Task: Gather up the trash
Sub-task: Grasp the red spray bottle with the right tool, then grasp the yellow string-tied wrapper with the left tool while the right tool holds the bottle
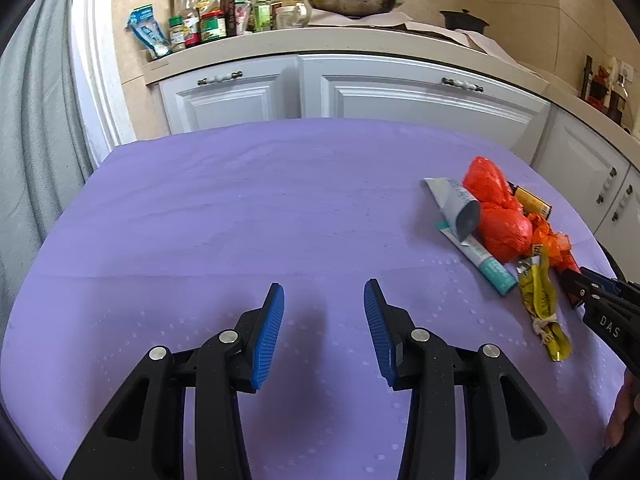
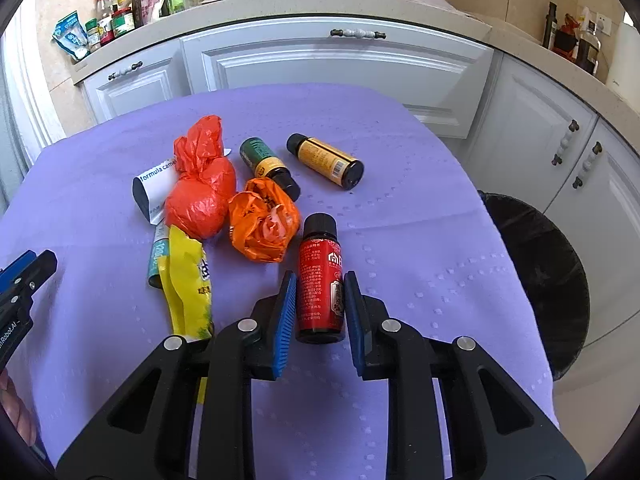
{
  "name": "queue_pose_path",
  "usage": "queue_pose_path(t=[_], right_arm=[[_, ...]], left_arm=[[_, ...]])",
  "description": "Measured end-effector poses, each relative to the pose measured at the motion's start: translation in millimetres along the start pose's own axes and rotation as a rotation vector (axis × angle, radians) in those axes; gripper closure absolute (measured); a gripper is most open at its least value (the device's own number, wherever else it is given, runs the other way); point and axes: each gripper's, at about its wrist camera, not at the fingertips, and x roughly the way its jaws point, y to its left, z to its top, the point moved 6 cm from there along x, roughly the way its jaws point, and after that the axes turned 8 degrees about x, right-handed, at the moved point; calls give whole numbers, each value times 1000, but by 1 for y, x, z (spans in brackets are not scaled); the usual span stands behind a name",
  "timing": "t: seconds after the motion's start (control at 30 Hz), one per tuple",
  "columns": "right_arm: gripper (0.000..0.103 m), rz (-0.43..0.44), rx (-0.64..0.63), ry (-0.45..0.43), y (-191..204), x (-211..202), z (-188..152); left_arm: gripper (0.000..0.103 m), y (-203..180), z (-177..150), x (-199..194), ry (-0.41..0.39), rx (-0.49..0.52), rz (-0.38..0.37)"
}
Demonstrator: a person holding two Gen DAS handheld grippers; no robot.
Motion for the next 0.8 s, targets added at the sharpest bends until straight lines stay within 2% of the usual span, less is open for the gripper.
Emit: queue_pose_path(t=[0.37, 0.8], right_arm=[[80, -66, -7, -72, -36, -27, -11], [80, -52, 91, -85, -89, -38, -29]], left_arm=[[61, -58, 0, -15, -5, 69, -80], [48, -116, 1, -27, -27, 103, -137]])
